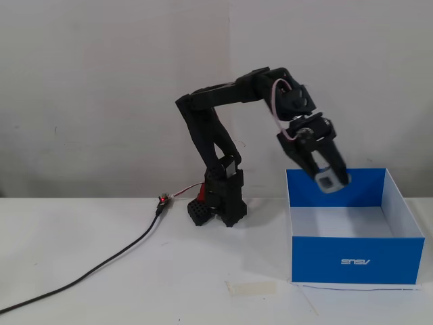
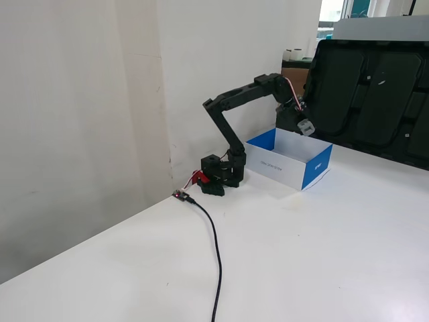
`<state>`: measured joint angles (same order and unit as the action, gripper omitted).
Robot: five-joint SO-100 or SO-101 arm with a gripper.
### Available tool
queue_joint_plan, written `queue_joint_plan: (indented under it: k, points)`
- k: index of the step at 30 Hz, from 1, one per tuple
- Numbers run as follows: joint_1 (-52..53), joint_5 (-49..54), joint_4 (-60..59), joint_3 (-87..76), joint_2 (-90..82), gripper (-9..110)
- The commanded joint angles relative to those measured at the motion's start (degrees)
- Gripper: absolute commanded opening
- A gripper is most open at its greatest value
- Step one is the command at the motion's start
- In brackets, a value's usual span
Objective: Pick the gray block and keep it in the box.
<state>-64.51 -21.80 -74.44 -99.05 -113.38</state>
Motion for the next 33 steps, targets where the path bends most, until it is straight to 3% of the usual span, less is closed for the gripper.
queue_joint_plan:
  k: [1, 5, 10, 18, 24, 27, 33]
  points:
    - [-5.4, 0.5, 3.8, -2.0, -2.9, 4]
    - [-7.8, 1.4, 4.7, -2.8, 2.7, 3]
    - [-8.9, 2.2, 6.8, -4.8, 5.6, 16]
    - [-8.3, 4.8, 7.6, -5.4, 2.5, 25]
    - [-2.9, 11.5, 4.5, -6.0, -2.5, 12]
    - [3.7, 17.8, 3.8, -9.2, -8.3, 4]
    - [20.5, 27.5, 3.2, -17.1, -18.4, 0]
